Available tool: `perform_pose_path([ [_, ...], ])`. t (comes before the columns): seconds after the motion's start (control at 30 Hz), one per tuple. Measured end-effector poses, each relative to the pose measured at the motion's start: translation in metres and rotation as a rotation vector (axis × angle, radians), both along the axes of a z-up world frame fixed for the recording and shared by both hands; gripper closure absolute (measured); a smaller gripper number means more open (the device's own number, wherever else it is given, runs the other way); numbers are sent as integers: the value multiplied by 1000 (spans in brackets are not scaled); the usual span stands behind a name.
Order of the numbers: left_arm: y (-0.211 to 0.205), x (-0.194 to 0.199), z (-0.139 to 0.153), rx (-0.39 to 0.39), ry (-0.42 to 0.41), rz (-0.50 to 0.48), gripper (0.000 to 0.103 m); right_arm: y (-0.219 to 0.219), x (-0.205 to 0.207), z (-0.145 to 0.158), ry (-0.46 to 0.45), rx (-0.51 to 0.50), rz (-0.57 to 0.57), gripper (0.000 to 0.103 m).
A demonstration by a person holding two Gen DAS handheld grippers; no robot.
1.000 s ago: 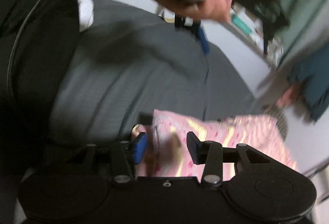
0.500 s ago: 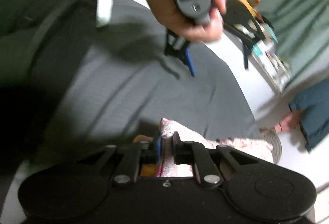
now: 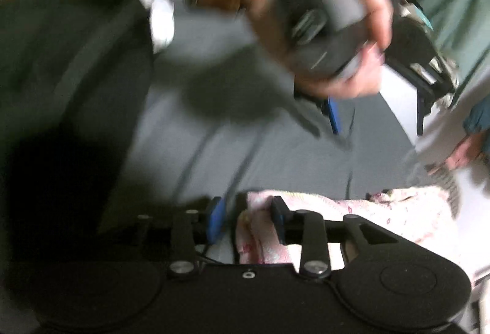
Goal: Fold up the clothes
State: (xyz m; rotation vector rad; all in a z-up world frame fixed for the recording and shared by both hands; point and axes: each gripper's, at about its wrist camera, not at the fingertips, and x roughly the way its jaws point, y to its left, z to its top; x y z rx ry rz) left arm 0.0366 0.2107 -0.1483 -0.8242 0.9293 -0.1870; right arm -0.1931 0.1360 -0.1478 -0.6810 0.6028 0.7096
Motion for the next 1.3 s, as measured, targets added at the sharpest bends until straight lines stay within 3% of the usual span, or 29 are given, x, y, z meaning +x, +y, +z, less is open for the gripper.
perform_pose_path([
  [0.1, -20, 16, 10, 168, -56, -106, 7, -36, 18, 33, 45, 103, -107, 60],
  [0.13, -26, 19, 13, 245, -86, -131, 7, -50, 25, 45, 48, 127, -149, 52],
  [0.2, -33, 27, 19, 357, -133, -130, 7, -78, 51, 66, 30, 159, -243, 50],
  [0.4, -61, 16, 29, 398, -228, -275, 7, -165, 181, 114, 53, 389, -562, 49],
  [0.5, -81, 3, 40, 480, -329, -271, 7, -192, 257, 112, 110, 455, -710, 54],
  [0.53, -89, -1, 42, 487, -371, -280, 7, -202, 279, 109, 148, 480, -748, 60],
  [0.6, -110, -7, 42, 489, -418, -404, 7, -203, 325, 100, 220, 523, -829, 63],
  [0.7, -136, -13, 35, 582, -469, -554, 7, -190, 383, 77, 300, 445, -887, 63],
  [0.83, -153, -13, 24, 696, -498, -636, 7, -182, 428, 46, 348, 351, -964, 63],
  [0.93, -151, -12, 24, 672, -489, -647, 7, -173, 456, 30, 334, 273, -992, 66],
  [1.0, -150, -12, 23, 655, -483, -654, 7, -168, 466, 19, 326, 219, -1000, 79],
  [1.1, -148, -11, 22, 630, -474, -664, 7, -166, 472, 2, 343, 156, -1041, 80],
  [1.2, -147, -10, 21, 622, -465, -674, 7, -172, 468, -1, 317, 161, -1039, 82],
  [1.23, -148, -9, 20, 628, -461, -679, 7, -176, 466, 1, 308, 175, -1039, 92],
  [1.3, -155, -9, 15, 651, -455, -694, 7, -186, 460, 8, 301, 233, -1046, 95],
])
